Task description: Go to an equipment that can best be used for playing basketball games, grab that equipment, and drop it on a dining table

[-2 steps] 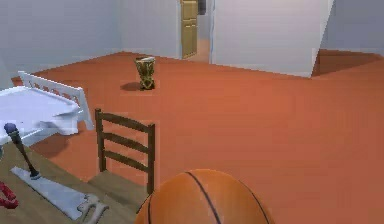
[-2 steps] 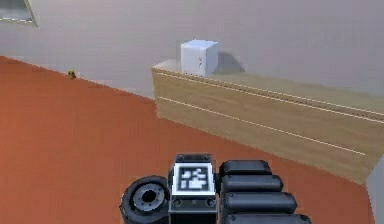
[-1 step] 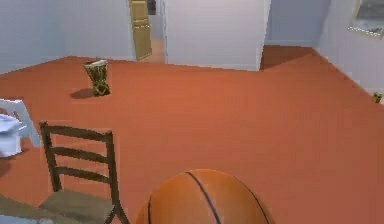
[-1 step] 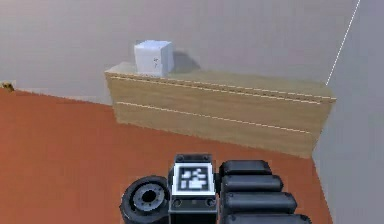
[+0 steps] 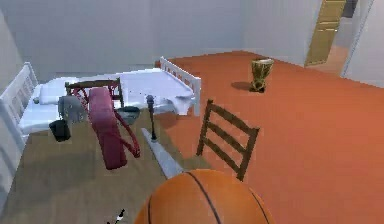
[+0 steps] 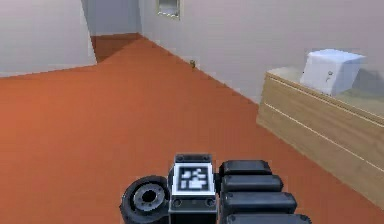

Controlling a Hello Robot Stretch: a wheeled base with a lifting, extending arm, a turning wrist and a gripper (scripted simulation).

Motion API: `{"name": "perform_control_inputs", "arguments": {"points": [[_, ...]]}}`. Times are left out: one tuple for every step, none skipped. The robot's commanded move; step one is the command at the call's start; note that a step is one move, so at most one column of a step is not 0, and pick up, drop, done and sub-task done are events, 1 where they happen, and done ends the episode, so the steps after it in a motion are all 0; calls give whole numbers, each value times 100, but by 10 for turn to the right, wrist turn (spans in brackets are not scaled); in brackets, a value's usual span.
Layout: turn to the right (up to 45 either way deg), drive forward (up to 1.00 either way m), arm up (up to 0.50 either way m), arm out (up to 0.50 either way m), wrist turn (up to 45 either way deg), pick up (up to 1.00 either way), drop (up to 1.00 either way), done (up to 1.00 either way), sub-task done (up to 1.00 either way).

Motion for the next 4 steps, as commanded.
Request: {"name": "perform_control_inputs", "arguments": {"points": [[-450,0,0,0,0,0,0,0,0],[-450,0,0,0,0,0,0,0,0],[-90,0,0,0,0,0,0,0,0],[0,0,0,48,0,0,0,0,0]]}}
